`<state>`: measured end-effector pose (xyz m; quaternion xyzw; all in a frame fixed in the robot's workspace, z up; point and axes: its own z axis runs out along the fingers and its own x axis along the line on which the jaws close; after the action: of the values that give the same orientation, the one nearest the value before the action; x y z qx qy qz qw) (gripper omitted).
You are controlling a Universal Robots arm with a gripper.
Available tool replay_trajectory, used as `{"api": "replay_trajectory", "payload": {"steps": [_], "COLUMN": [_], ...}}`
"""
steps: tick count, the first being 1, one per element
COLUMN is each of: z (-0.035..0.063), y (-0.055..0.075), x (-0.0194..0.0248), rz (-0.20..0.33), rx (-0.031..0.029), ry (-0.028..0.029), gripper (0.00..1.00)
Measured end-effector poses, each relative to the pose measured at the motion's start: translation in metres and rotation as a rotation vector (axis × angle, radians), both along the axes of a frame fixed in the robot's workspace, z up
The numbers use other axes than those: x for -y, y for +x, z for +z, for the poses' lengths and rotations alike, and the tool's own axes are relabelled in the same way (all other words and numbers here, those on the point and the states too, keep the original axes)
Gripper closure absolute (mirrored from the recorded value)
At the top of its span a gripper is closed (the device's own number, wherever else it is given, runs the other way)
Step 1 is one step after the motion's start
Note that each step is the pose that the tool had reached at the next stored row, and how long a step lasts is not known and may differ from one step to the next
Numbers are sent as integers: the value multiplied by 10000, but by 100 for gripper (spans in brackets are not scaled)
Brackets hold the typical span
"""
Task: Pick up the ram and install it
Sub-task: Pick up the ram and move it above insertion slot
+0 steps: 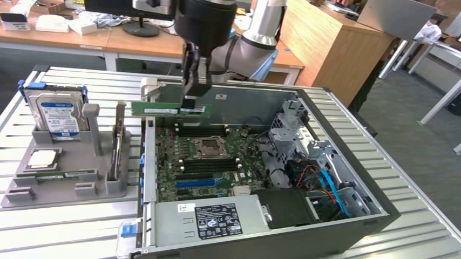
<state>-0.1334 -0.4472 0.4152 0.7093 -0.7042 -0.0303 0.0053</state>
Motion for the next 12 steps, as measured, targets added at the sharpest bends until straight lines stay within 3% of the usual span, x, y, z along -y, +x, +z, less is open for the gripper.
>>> {"api": "replay_trajectory", "payload": {"steps": [12], "z": [0], "y": [438], "x": [0], "rz": [1], "rx": [0], "ry": [-1], "gripper": [89]}}
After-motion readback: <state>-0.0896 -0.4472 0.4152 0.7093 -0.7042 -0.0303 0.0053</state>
